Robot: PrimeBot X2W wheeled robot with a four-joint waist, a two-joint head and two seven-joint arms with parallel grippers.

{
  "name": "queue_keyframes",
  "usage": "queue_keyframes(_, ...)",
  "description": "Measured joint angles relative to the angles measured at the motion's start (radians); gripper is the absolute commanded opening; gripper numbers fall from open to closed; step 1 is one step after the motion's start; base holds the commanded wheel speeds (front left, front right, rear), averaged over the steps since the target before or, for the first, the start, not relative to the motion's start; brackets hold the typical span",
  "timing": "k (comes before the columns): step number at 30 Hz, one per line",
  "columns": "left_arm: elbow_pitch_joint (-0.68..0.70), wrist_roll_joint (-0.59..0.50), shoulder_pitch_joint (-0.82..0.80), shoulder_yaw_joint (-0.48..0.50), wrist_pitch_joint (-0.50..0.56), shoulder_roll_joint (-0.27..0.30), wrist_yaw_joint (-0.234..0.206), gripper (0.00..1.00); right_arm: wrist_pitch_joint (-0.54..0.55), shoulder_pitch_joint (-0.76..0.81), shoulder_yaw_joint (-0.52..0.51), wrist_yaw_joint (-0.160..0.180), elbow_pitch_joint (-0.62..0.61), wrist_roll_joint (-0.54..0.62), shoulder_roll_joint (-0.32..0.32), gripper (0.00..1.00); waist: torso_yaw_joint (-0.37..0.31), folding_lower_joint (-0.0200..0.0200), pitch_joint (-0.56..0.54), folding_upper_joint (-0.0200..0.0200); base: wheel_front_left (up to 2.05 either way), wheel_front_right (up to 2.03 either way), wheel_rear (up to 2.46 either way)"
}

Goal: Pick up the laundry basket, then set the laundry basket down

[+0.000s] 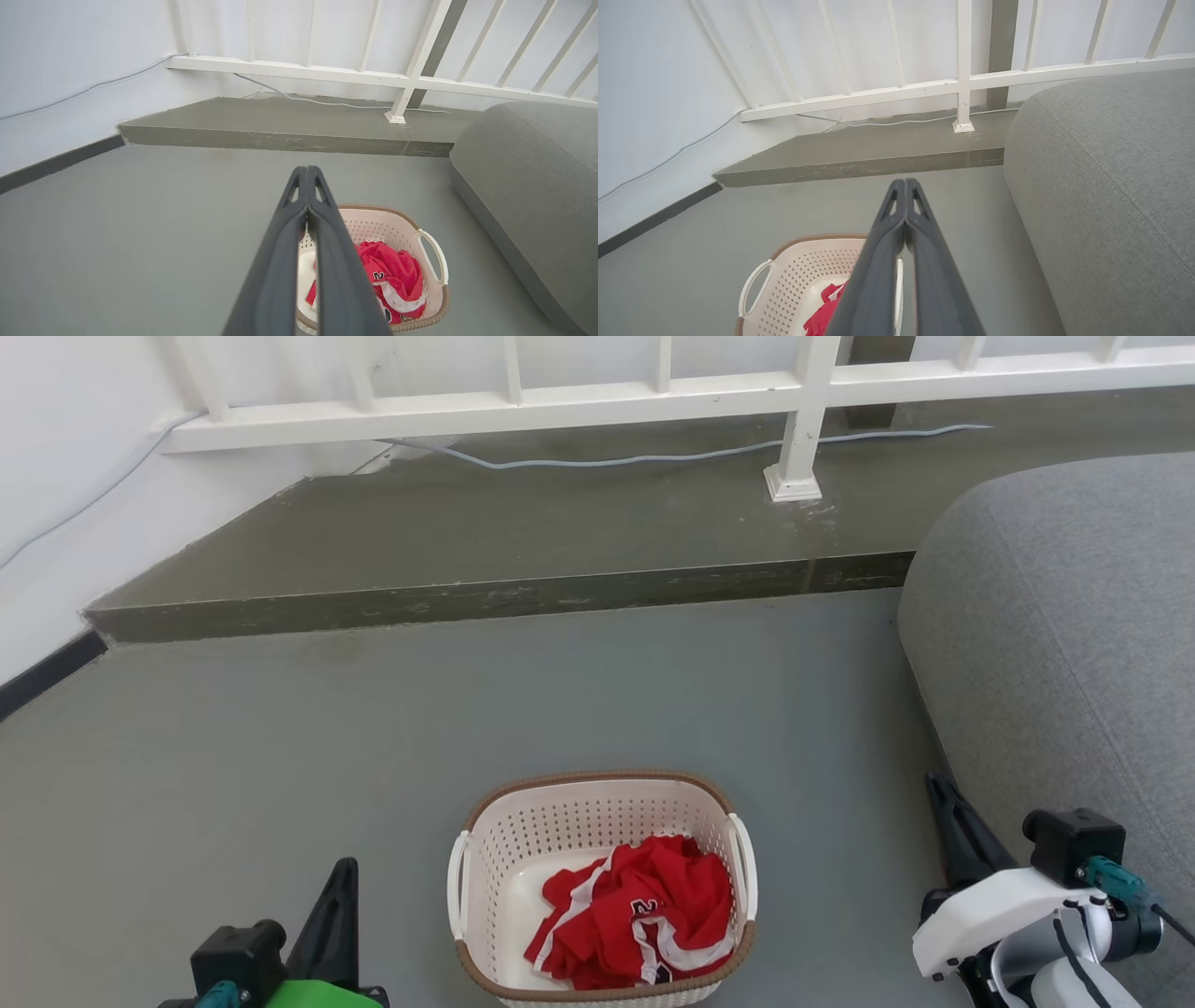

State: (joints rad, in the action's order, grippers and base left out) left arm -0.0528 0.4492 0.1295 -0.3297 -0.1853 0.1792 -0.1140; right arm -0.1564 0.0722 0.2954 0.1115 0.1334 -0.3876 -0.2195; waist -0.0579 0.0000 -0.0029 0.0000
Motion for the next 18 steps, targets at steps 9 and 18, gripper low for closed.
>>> queue_keyframes(9, 0.002, 0.142, 0.001, 0.03, 0.015, -0.007, 0.015, 0.0, 0.009, 0.0, -0.03, -0.021, -0.006, -0.143, 0.016, 0.0, 0.006, 0.0, 0.001, 0.0, 0.0, 0.0, 0.0)
queue_keyframes(18, -0.003, 0.247, 0.0, 0.065, 0.039, -0.018, 0.031, 0.0, 0.034, -0.001, -0.069, -0.033, -0.004, -0.261, 0.032, 0.0, 0.011, 0.0, 0.002, 0.0, 0.0, 0.0, 0.0)
